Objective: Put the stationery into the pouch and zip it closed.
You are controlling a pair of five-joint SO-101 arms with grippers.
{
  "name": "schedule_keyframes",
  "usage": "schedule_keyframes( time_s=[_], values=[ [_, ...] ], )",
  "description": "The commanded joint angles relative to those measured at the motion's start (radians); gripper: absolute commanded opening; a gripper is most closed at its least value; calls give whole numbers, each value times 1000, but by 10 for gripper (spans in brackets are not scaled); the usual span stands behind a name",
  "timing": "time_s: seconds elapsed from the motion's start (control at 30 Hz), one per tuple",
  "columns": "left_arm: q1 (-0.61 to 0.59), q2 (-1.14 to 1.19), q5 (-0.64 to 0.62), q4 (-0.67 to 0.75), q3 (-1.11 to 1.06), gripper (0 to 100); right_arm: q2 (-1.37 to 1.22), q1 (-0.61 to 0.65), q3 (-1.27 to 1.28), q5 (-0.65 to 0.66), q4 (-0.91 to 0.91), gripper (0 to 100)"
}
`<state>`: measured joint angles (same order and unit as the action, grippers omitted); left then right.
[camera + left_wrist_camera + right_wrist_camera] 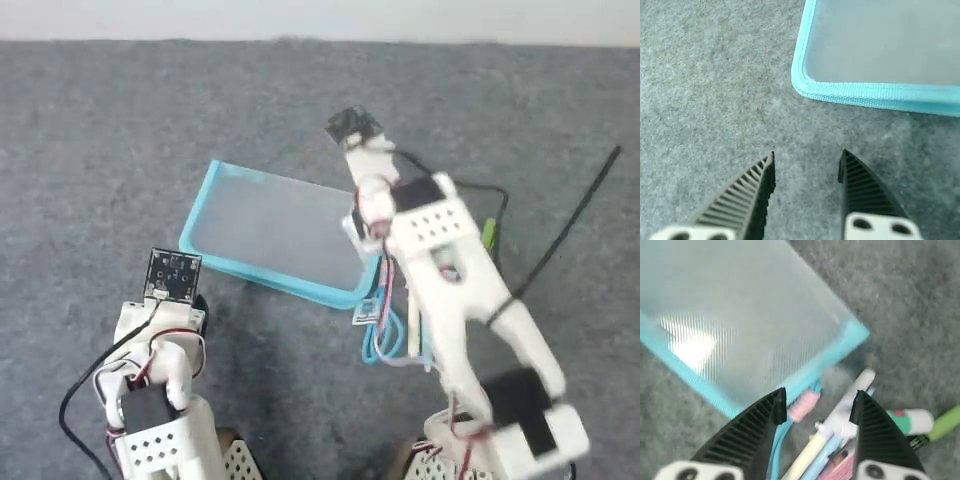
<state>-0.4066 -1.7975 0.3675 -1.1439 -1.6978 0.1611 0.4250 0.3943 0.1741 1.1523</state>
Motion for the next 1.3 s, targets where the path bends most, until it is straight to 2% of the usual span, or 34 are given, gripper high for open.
schedule_keyframes(
  time_s=[0.0, 0.27, 0.43, 1.03, 1.27],
  values=[
    [2, -21, -6, 23, 13, 199, 124, 21, 146, -12, -68, 221],
    [2, -21, -8, 21, 13, 198, 48, 24, 262, -40, -245, 220],
    [3, -21, -8, 21, 13, 198, -31, 18, 259, -183, -245, 220],
    [3, -21, -8, 23, 13, 198, -122, -19, 201, -232, -232, 221],
    [3, -21, -8, 23, 13, 198, -251, -19, 147, -232, -257, 220]
  ],
)
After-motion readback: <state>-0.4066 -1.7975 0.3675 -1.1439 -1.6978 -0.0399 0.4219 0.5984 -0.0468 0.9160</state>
